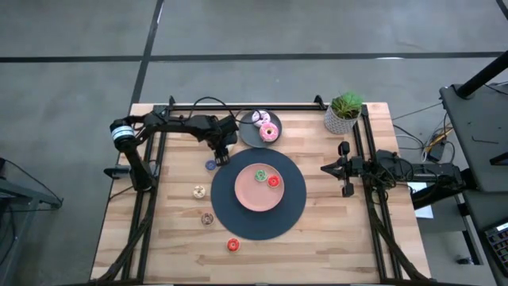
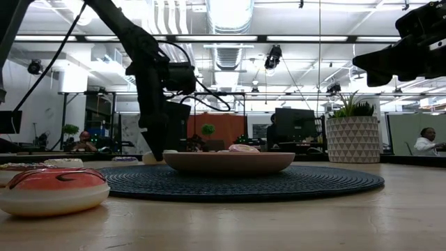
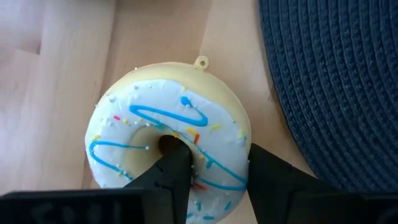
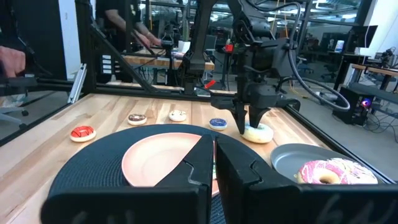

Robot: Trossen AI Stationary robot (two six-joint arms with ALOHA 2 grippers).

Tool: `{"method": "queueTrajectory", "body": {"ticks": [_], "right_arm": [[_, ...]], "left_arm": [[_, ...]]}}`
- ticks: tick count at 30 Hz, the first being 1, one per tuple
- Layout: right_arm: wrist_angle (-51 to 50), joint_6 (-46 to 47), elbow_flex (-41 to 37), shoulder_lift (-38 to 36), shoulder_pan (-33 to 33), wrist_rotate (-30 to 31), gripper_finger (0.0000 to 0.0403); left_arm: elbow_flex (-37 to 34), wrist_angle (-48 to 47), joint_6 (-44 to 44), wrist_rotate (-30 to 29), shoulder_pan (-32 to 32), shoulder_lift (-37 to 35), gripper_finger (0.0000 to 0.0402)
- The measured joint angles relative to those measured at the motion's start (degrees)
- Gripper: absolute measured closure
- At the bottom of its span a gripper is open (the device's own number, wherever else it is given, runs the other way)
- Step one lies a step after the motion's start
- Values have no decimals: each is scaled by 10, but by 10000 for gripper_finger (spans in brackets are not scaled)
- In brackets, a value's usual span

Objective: Pick & Place donuts
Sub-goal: Put the large white donut on the gray plate

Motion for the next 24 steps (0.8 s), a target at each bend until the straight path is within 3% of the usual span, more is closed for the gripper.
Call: {"method": "queueTrajectory", "body": {"ticks": [24], "right_arm": [[0, 0, 0, 0, 0, 0, 394]], "left_arm": [[110, -17, 37, -10, 1, 0, 291]]}}
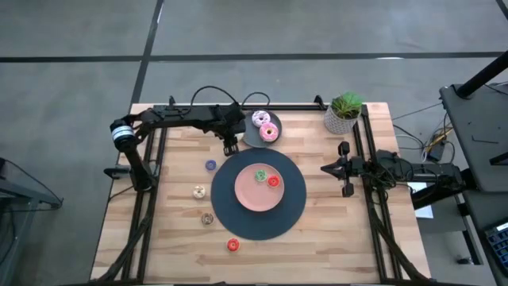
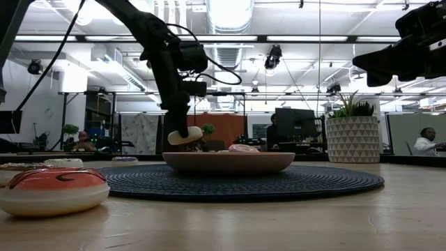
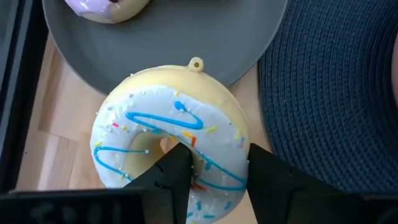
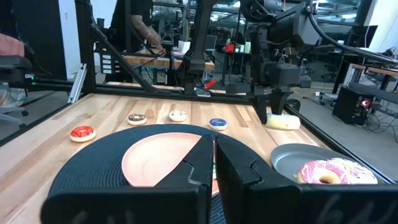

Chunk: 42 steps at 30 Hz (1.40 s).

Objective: Pick & Place donuts
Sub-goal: Put the large white donut on the gray plate

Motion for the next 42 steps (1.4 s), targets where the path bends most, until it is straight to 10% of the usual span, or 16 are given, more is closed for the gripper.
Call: {"method": "queueTrajectory", "body": {"ticks": [23, 42], "right_arm": [[0, 0, 0, 0, 0, 0, 394], [0, 0, 0, 0, 0, 0, 394]], "left_arm": [[14, 30, -1, -1, 1, 7, 291], [216, -43, 18, 11, 2, 169, 291]]}}
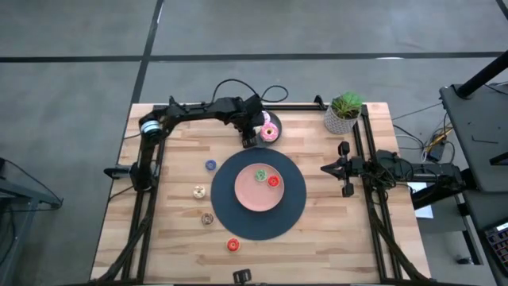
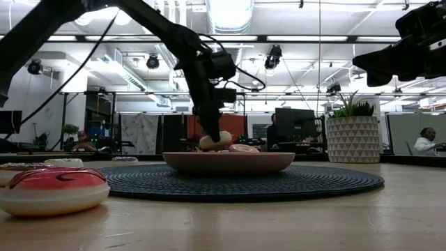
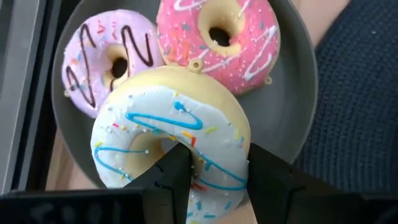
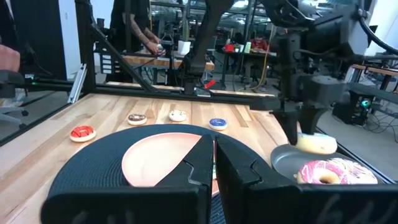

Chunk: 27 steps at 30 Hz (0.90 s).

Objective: Pick & Place donuts
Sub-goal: Put the large white donut on the gray plate

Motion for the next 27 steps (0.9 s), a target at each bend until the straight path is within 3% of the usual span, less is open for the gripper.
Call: {"method": "queueTrajectory", "body": {"ticks": [9, 27], "right_arm": [[0, 0, 0, 0, 0, 0, 394], [0, 0, 0, 0, 0, 0, 394]], "left_arm": [[8, -12, -6, 0, 1, 36, 291], [7, -13, -8, -1, 1, 39, 290]]}}
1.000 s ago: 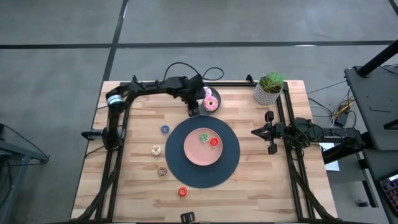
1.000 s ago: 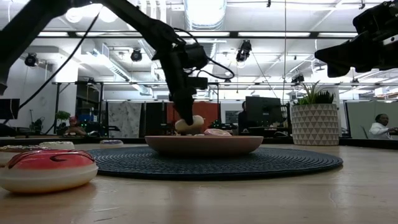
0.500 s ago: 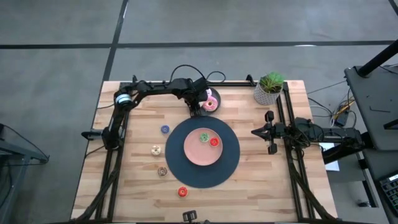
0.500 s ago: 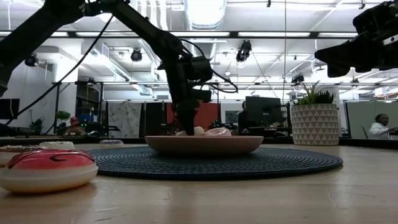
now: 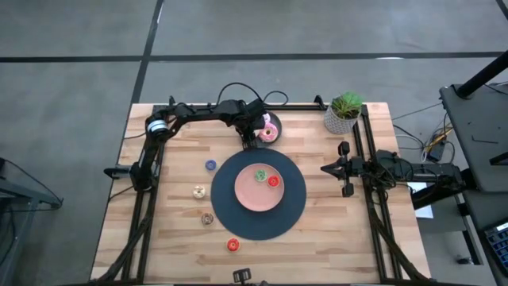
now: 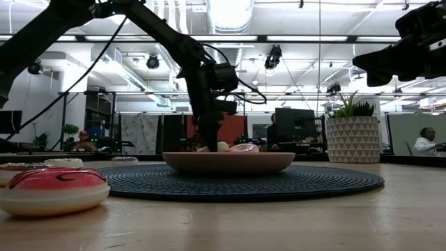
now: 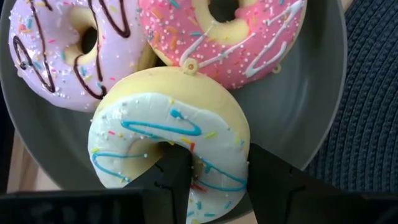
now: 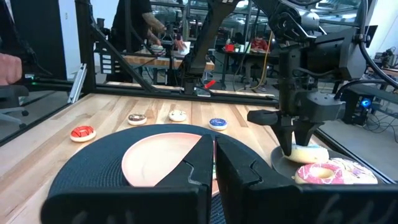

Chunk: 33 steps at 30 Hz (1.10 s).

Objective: Pick & Place donuts
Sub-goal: Put the large white donut on the gray plate, then put the small blue donut on the pink plate

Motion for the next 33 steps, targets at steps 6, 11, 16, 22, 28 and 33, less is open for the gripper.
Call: {"method": "queueTrajectory", "body": {"ticks": [6, 11, 16, 22, 28, 33], "right_arm": [[0, 0, 0, 0, 0, 0, 394], [0, 0, 0, 0, 0, 0, 394], [0, 0, 0, 0, 0, 0, 394], [0, 0, 0, 0, 0, 0, 394], [0, 0, 0, 0, 0, 0, 394], [0, 0, 0, 0, 0, 0, 394]], "left_arm": [[0, 0, 1, 0, 0, 0, 277], [0, 0, 1, 0, 0, 0, 236], [0, -6, 4, 0, 0, -1, 211], [12, -44, 9, 0, 0, -2, 209], [57, -79, 20, -4, 0, -3, 209], [96, -95, 21, -4, 0, -3, 209]]}}
